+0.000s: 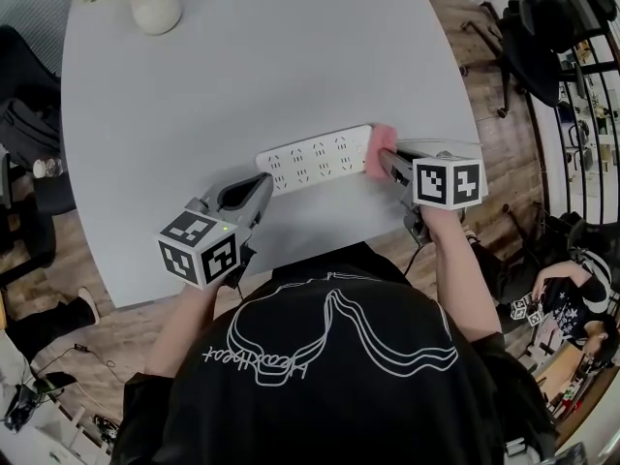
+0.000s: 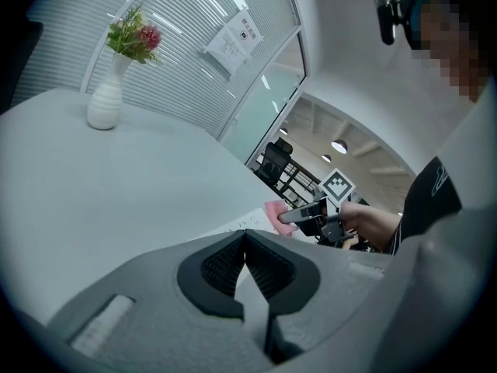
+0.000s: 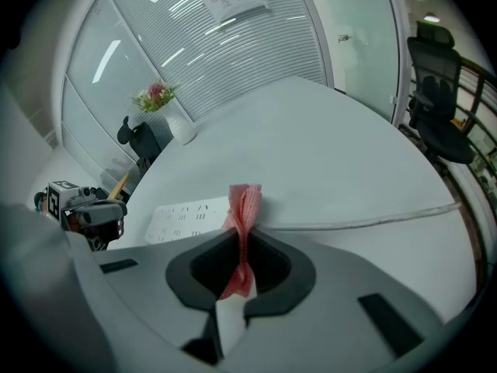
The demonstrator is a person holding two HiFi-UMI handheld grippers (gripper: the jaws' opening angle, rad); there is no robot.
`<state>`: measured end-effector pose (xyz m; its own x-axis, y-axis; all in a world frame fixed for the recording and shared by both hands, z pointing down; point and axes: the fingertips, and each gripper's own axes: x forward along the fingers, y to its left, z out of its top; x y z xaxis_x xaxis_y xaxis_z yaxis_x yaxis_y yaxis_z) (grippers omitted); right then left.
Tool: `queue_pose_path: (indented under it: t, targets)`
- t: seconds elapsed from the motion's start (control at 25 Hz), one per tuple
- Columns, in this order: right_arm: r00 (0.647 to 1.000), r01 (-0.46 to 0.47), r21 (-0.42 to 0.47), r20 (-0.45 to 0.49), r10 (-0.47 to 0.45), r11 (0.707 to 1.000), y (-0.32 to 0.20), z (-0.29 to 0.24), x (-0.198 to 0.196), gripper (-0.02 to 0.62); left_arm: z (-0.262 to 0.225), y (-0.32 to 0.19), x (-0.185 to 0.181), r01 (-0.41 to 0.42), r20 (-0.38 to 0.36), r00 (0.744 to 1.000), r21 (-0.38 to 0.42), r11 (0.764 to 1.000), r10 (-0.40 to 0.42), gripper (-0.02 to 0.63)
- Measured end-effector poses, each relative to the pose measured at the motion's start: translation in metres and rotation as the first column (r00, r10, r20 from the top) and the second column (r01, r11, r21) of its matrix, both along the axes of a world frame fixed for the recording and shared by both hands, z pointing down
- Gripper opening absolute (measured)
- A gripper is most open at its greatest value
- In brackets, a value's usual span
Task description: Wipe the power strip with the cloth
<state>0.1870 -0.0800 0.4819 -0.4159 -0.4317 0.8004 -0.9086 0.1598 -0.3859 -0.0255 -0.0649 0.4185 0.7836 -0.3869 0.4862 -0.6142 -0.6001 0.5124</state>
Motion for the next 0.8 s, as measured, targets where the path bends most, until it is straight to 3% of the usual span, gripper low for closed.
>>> queue_pose_path:
  t: [0.24, 0.4, 0.8]
  targets:
    - [1.0, -0.003, 0.042, 0.007, 0.003, 0.999, 0.0, -0.015, -0.001, 0.035, -0.006, 0.005, -0.004, 0.016, 0.003, 1.0, 0.014, 1.0, -0.016, 0.012]
    - [0.998, 0.009, 0.065, 0.062, -0.013, 0.998, 0.001, -0.029, -0.011, 0.035, -0.009, 0.009, -0.007, 0.031, 0.008, 0.999, 0.024, 0.999, -0.032, 0.012]
    - [0.971, 0.156, 0.131, 0.16, -0.176, 0.979, -0.005, -0.057, -0.085, 0.035, -0.01, 0.02, -0.027, 0.089, 0.019, 0.996, 0.031, 0.996, -0.09, 0.012]
